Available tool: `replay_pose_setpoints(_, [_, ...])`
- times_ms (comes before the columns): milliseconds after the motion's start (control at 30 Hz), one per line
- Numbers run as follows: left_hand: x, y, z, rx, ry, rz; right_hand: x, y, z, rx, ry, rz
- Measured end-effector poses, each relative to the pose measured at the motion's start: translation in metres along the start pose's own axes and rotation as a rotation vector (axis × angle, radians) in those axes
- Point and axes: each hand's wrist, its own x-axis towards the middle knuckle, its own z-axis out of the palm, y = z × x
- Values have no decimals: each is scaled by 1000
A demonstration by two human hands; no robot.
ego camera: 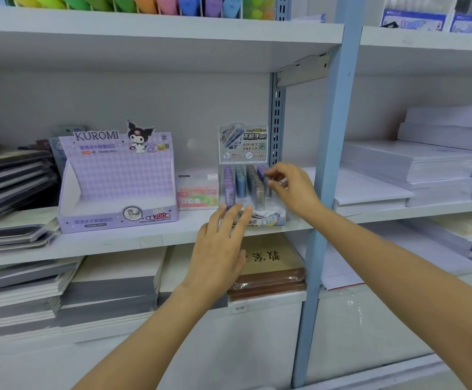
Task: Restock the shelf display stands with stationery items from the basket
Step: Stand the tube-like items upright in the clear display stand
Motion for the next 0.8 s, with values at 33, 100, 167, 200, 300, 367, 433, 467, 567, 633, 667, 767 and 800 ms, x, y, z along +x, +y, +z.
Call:
replay_pose_setpoints(33, [0,-1,0,-8,7,3,-2,1,1,-19,-9,10])
replay_pose_setpoints(100, [1,-2,-1,-22,17,14,-7,1,0,-11,-27,34])
replay_pose_setpoints(167, [0,-2,-5,-44,28,23,-17,-4,-5,17,-17,22])
replay_pose_setpoints(200, [-2,-1,-6,-61,43,27,-25,-9,-8,44,18,-6])
replay_pose_setpoints(300, [-17,2,-1,-99,174,59,-61,-29,-14,172,154,-135])
replay_pose_setpoints(367, [-34,3,12,-144,312,63,-93,-40,-11,253,132,-188])
replay_pose_setpoints(433, [-58,6,32,-243,314,45,-129,-41,2,272,-3,-219])
replay_pose_setpoints(467, [-71,8,45,-298,260,28,-146,-37,13,250,-92,-231])
replay_pose_setpoints(567, [-118,13,93,-420,-10,-91,-193,-9,59,196,-426,-121])
replay_pose_setpoints(633, [-151,15,130,-467,-276,-223,-224,20,94,138,-633,0])
replay_pose_setpoints(667, [-168,16,148,-471,-418,-283,-241,37,111,108,-728,54])
replay_pose_setpoints(767, [-218,21,196,-461,-830,-325,-287,83,157,37,-981,187])
replay_pose_setpoints(800, [-233,24,207,-479,-921,-319,-303,94,167,14,-1049,215])
